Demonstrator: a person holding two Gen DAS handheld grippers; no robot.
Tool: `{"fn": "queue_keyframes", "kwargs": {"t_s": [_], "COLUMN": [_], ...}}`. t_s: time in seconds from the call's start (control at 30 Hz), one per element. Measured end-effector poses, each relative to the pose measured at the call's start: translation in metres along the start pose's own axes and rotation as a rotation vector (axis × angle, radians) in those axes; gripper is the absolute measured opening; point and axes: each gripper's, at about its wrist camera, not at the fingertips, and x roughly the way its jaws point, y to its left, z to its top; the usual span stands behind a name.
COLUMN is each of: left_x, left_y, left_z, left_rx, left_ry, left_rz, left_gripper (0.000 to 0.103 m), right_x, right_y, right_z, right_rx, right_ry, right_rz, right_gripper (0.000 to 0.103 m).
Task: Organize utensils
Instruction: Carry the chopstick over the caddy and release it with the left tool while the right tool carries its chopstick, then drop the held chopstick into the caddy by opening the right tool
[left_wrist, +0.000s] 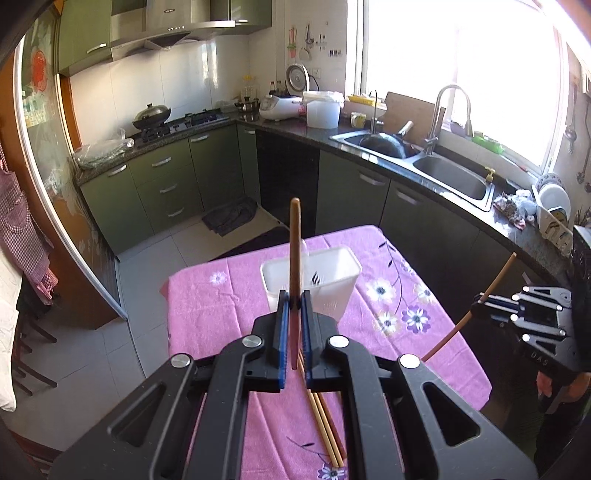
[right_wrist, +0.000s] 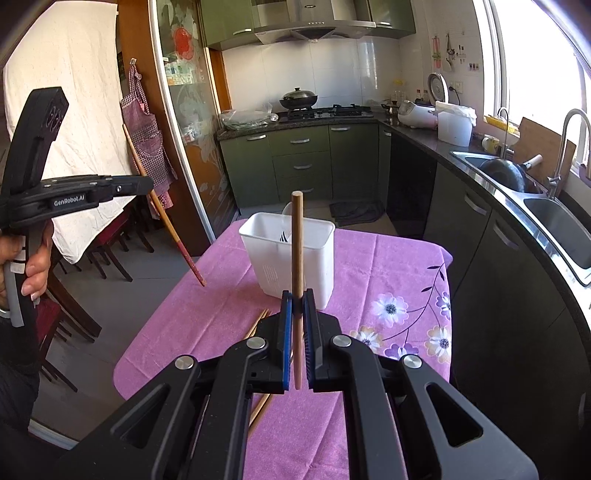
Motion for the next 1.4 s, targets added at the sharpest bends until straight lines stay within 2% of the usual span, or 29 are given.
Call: {"fn": "queue_keyframes", "kwargs": {"t_s": [0.2, 0.33, 0.6, 0.7, 0.83, 0.93, 1.07, 1.17, 1.4], "left_x": [0.012, 0.044, 0.127, 0.144, 0.153, 0.149, 0.130, 0.116, 0.100], "left_y": [-0.004, -0.005, 0.005, 0.007, 0.012, 0.013, 0.014, 0.016, 0.009], "left_z": [0.055, 0.074, 0.060, 0.049, 0.036, 0.028, 0.020, 0.012, -0.010], "left_rx": [-0.009, -0.008, -0.030, -0.024, -0.027, -0.021, -0.011, -0.015, 0.005], "left_ry": [-0.082, -0.083, 0.048, 0.084, 0.104, 0.111, 0.086, 0.072, 0.096], "left_rz": [0.014, 0.059, 0.068, 0.069, 0.058, 0.043, 0.034, 0.028, 0.011], "left_gripper": [0.006, 0.006, 0.007, 0.007, 0.007, 0.013, 0.015, 0.025, 0.025], "right_x": [0.002, 0.005, 0.013, 0.026, 0.059, 0.086, 0.113, 0.127, 0.151], "right_y": [-0.010, -0.014, -0.025, -0.028, -0.033, -0.039, -0.039, -0.037, -0.028], "right_z": [0.042, 0.067, 0.122, 0.141, 0.159, 0.165, 0.157, 0.147, 0.124], "right_rx": [-0.016, -0.023, 0.006, 0.015, 0.043, 0.066, 0.068, 0.063, 0.039], "right_ry": [-0.046, -0.076, -0.176, -0.196, -0.181, -0.154, -0.113, -0.082, -0.016], "right_rz": [-0.010, -0.008, 0.017, 0.014, 0.014, 0.010, -0.001, -0.002, -0.015], "right_gripper": [0.007, 0.007, 0.007, 0.007, 0.007, 0.007, 0.007, 0.007, 0.007]}}
